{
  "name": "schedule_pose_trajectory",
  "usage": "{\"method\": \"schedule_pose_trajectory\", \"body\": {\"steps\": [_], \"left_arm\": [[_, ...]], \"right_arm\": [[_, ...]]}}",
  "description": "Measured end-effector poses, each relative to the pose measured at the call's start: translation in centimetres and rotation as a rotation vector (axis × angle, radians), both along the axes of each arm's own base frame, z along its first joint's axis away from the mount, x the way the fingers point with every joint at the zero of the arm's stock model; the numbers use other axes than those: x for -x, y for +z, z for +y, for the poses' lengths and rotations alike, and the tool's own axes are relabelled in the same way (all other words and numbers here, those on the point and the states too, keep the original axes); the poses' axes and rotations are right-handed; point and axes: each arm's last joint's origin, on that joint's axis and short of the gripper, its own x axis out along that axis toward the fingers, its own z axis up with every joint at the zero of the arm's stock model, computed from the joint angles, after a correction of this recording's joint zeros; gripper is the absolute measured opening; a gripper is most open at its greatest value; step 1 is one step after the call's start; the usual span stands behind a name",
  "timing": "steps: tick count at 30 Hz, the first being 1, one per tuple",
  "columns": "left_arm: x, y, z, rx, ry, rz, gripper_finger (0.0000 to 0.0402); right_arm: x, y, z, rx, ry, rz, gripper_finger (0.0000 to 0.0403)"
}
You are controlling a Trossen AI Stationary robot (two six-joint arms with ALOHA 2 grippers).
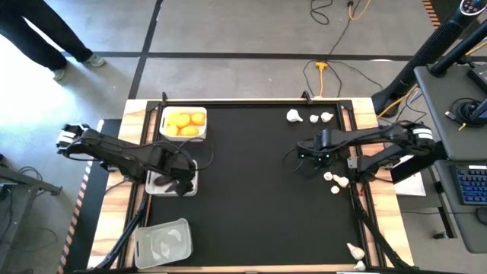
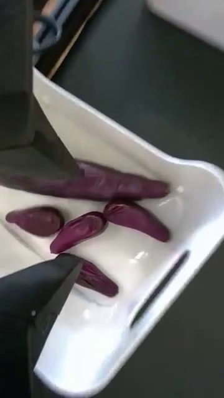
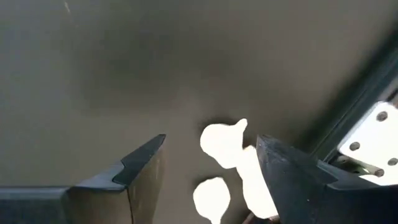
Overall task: Sort produce into baskets
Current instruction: Put the garlic into the gray bin
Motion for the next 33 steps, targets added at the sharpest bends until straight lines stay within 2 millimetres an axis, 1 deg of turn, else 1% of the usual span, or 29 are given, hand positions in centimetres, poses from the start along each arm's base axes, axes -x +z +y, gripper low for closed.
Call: {"method": "schedule_pose_trajectory", "body": {"steps": [2,5,9,14,17,20,23,26,29,31,33], "left_arm": [[0.2,1.3,0.0,-0.028,-0.005,-0.03,0.021],[0.4,3.5,0.1,-0.087,-0.004,-0.098,0.022],[0.7,6.4,-0.1,-0.159,-0.01,-0.236,0.022],[0.8,8.7,-0.4,-0.252,-0.024,-0.378,0.0215],[0.4,9.5,-0.7,-0.303,-0.008,-0.482,0.0211],[-0.5,10.2,-1.0,-0.325,-0.01,-0.596,0.021],[-1.7,10.8,-1.4,-0.328,-0.043,-0.697,0.021],[-2.5,11.2,-1.6,-0.328,-0.066,-0.762,0.021],[-2.8,11.2,-1.7,-0.324,-0.07,-0.773,0.021],[-2.8,11.2,-1.7,-0.324,-0.07,-0.771,0.021],[-2.8,11.2,-1.7,-0.324,-0.07,-0.771,0.021]], "right_arm": [[-0.3,-0.7,0.0,-0.07,0.032,0.026,0.0237],[-0.6,-1.7,0.1,-0.129,0.075,0.07,0.0233],[-0.6,-2.7,0.1,-0.161,0.097,0.156,0.0233],[-0.4,-3.9,0.2,-0.187,0.114,0.236,0.0227],[-0.5,-4.5,0.1,-0.192,0.134,0.259,0.0218],[-0.9,-5.1,0.1,-0.191,0.153,0.233,0.0203],[-1.5,-5.6,0.0,-0.186,0.17,0.191,0.0177],[-1.8,-5.9,-0.1,-0.198,0.197,0.169,0.0141],[-2.1,-5.6,0.1,-0.197,0.211,0.151,0.01],[-2.9,-4.9,0.3,-0.174,0.223,0.096,0.0077],[-3.9,-4.0,0.7,-0.152,0.245,0.026,0.0064]]}}
